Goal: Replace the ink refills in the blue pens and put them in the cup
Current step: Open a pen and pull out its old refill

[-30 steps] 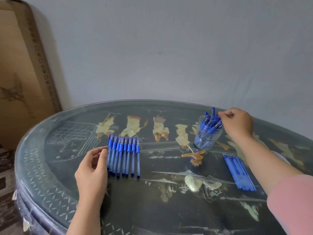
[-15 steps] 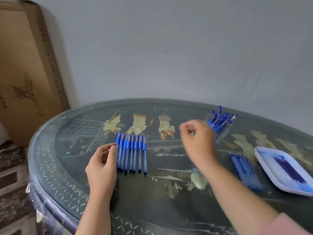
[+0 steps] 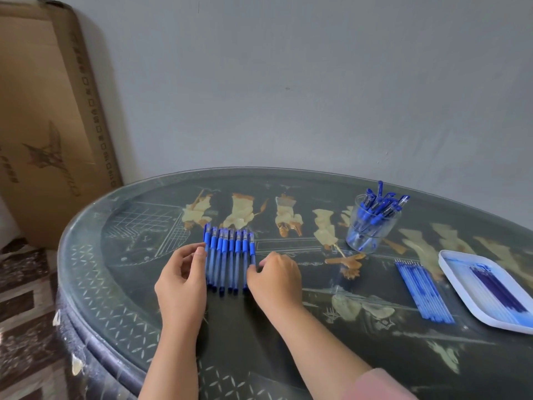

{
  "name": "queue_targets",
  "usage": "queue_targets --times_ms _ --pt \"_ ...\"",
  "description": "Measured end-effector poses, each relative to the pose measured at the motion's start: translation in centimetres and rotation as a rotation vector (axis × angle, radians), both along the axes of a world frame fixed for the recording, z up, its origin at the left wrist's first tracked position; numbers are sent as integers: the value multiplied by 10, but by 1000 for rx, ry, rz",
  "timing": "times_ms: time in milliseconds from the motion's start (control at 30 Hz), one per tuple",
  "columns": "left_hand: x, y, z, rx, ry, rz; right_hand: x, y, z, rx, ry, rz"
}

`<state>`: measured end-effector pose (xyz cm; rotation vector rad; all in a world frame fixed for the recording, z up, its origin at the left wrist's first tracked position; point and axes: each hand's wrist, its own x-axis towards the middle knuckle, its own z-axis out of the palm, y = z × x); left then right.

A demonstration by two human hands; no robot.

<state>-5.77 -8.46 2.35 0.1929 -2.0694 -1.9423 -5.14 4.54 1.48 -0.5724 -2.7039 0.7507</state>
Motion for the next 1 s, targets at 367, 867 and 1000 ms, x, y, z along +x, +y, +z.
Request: queue_targets --times_ms 367,867,1000 --pt "0 -2 -1 25 6 -11 -8 5 12 -34 -102 -74" --pt "30 18 2 -361 272 -231 93 105 24 -8 12 4" --pt "61 48 -10 -659 424 -634 151 134 16 2 20 119"
